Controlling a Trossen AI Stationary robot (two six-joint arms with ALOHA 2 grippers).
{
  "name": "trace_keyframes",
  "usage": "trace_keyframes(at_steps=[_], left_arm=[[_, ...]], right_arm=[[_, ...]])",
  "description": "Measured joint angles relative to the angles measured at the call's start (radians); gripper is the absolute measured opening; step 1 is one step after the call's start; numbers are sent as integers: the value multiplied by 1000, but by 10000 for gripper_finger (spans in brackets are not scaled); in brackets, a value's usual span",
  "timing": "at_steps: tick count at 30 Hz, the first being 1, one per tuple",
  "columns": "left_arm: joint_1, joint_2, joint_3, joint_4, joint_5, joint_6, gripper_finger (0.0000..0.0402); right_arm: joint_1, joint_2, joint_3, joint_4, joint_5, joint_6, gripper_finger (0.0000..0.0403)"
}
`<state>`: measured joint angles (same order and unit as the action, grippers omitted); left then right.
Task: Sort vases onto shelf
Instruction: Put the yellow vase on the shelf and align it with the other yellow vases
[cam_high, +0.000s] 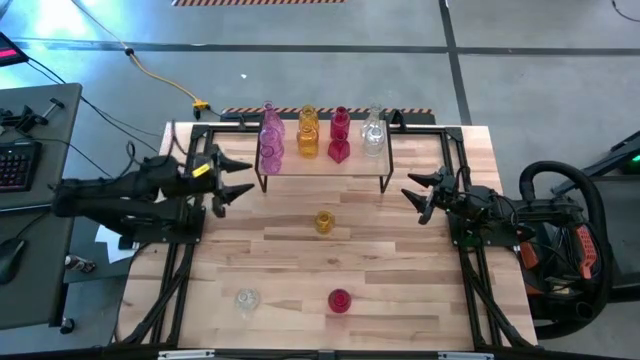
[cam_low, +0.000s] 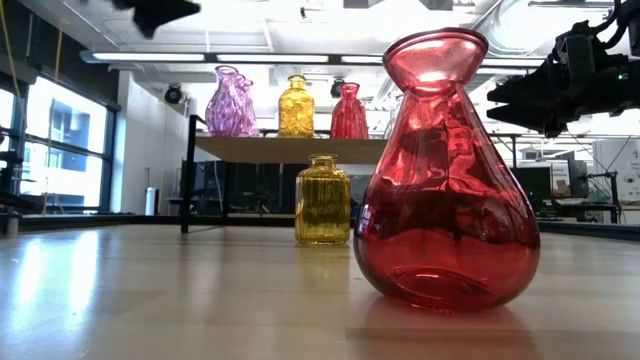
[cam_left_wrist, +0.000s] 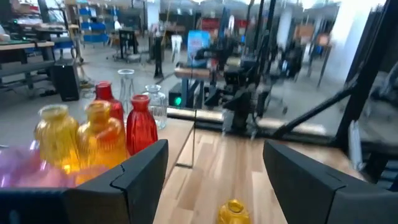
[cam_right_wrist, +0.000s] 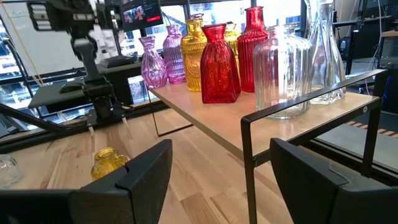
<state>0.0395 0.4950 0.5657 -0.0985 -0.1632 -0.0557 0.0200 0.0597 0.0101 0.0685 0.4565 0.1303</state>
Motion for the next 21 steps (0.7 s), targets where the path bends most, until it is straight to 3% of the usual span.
trace_keyframes(at_steps=[10, 21], left_arm=[[0, 428, 365, -169, 13, 120, 255], [0, 734, 595, -291, 60, 207, 255]], right_arm=[[0, 0, 0, 0, 0, 0, 254], [0, 0, 0, 0, 0, 0, 254]])
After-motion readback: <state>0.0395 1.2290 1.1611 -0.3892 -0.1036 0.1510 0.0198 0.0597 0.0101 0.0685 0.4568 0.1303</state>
